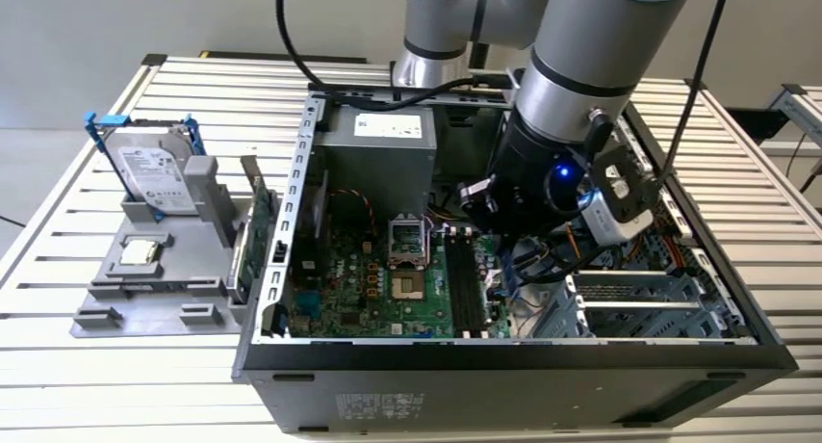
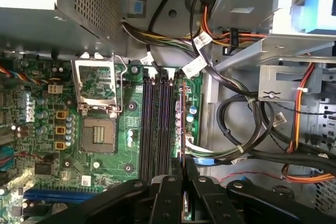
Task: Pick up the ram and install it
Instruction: 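Insert the ram into the slot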
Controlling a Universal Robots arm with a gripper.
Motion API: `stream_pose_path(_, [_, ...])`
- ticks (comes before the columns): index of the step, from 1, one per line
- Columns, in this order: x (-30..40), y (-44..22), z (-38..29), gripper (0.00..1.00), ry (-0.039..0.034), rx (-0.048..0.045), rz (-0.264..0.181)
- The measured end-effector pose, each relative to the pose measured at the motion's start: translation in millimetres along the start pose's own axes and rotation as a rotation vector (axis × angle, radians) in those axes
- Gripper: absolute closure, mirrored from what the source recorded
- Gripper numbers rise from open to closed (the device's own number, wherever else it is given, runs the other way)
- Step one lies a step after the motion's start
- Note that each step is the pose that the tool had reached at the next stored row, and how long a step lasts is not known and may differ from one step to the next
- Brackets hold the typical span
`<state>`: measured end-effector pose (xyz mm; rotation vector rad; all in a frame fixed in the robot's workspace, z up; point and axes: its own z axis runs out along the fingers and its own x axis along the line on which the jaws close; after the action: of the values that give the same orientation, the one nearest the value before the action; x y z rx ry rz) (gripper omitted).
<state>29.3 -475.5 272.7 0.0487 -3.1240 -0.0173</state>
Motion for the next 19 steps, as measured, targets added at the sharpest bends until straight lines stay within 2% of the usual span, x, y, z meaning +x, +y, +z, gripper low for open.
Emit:
stream_pose_path(10, [4.5,0.0,13.0,1.0,0.0001,0.0,0.0])
stream_pose_path(19, [5.9,-0.1,24.8,1.0,0.0,0.0001,0.0])
